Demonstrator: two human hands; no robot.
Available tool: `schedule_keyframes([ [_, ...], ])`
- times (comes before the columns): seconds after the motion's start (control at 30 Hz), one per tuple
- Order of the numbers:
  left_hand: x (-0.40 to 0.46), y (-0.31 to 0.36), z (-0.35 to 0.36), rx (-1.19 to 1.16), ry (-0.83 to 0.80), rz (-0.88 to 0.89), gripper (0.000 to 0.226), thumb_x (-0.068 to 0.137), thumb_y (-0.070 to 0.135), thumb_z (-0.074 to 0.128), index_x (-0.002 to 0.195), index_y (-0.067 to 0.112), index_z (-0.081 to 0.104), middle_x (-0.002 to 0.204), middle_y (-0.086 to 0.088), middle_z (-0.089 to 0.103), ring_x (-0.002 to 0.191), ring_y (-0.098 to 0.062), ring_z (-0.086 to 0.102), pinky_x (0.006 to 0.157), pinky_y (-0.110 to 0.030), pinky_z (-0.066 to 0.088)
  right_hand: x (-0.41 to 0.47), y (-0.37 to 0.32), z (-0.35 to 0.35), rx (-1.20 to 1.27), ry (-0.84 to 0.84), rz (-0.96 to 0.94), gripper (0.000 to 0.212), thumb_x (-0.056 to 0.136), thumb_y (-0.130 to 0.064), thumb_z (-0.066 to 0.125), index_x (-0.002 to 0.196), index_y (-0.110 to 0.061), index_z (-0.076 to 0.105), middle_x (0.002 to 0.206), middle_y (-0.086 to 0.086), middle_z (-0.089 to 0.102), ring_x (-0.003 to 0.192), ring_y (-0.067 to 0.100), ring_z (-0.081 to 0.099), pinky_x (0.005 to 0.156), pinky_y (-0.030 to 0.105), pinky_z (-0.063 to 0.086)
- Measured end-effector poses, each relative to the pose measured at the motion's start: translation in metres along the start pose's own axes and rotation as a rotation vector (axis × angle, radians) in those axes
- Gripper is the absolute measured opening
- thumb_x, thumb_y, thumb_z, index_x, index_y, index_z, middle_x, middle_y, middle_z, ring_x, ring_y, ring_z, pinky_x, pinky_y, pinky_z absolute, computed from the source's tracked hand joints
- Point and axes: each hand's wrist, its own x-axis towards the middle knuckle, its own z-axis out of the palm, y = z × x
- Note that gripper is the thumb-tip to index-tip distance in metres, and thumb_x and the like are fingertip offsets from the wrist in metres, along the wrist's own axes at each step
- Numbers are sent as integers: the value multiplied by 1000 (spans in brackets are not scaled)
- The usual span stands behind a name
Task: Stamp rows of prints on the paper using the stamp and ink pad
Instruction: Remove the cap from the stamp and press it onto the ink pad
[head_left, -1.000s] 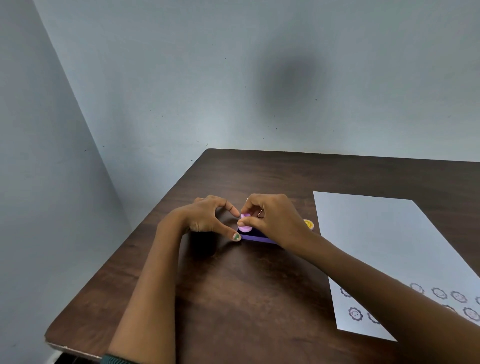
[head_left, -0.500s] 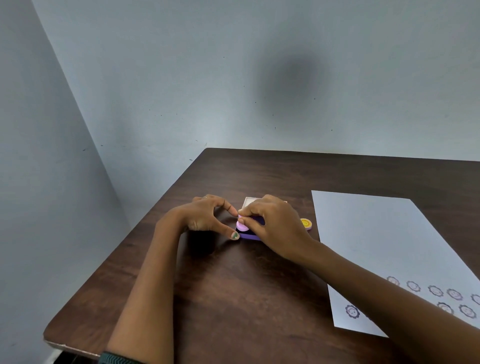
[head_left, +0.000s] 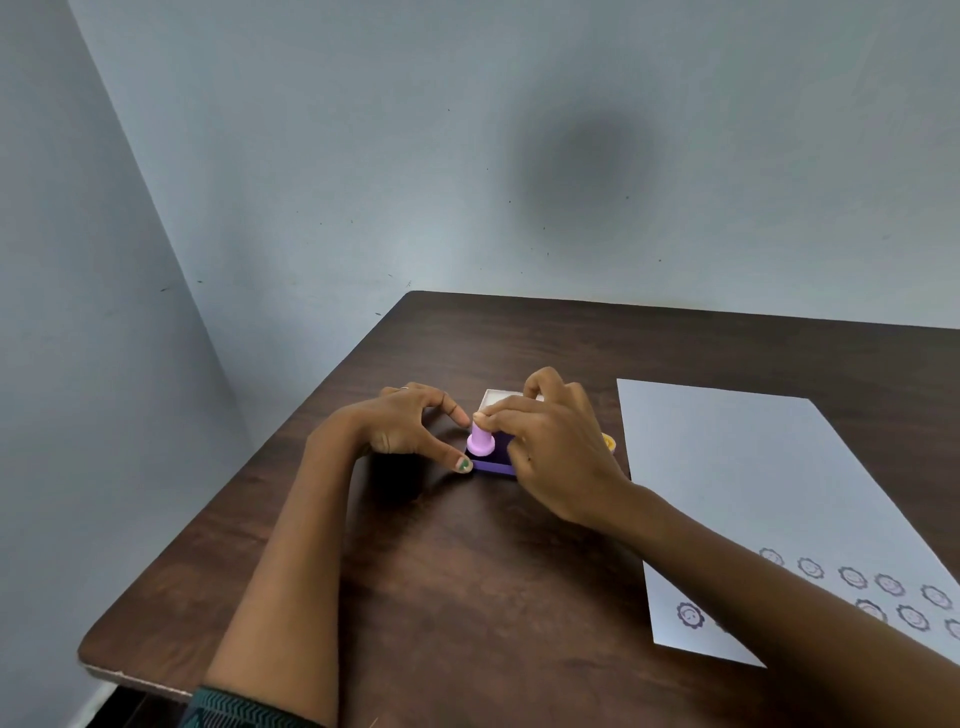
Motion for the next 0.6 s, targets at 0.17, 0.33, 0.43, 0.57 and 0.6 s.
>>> schedule_keyframes([
  [0.17,0,0,0,-1,0,-1,54,59,52,82,107,46,59,130,5,40,125,-20,30,104,-36,28,-5,0,1,-51,-6,-20,41,75,-5,44,107,-16,68,106,-6,72,91,22,46,71,32,26],
  [0.33,-1,0,1,-12,5,-1,52,59,51,82,105,46,59,130,5,40,126,-20,29,105,-35,28,1,-3,1,-20,-29,4,38,78,-8,42,105,-14,68,105,-2,72,93,21,43,72,32,23],
  [0.43,-1,1,1,-7,2,1,52,60,50,82,106,46,59,133,4,40,127,-20,28,103,-34,27,-7,-4,3,-27,4,-13,41,74,-4,43,105,-14,68,105,-3,71,90,15,36,70,33,27],
  [0.57,-2,2,1,-7,1,-4,52,60,50,82,107,45,58,137,4,38,129,-21,28,107,-37,27,-5,3,-1,-12,8,49,43,75,-4,39,107,-15,67,112,-3,69,92,21,40,72,33,26],
  [0.6,-2,2,1,-9,0,-4,52,60,50,82,106,46,58,137,4,38,128,-21,28,107,-37,27,-3,-1,0,-13,5,41,42,74,-4,40,104,-15,67,110,-4,69,91,21,40,71,33,27],
])
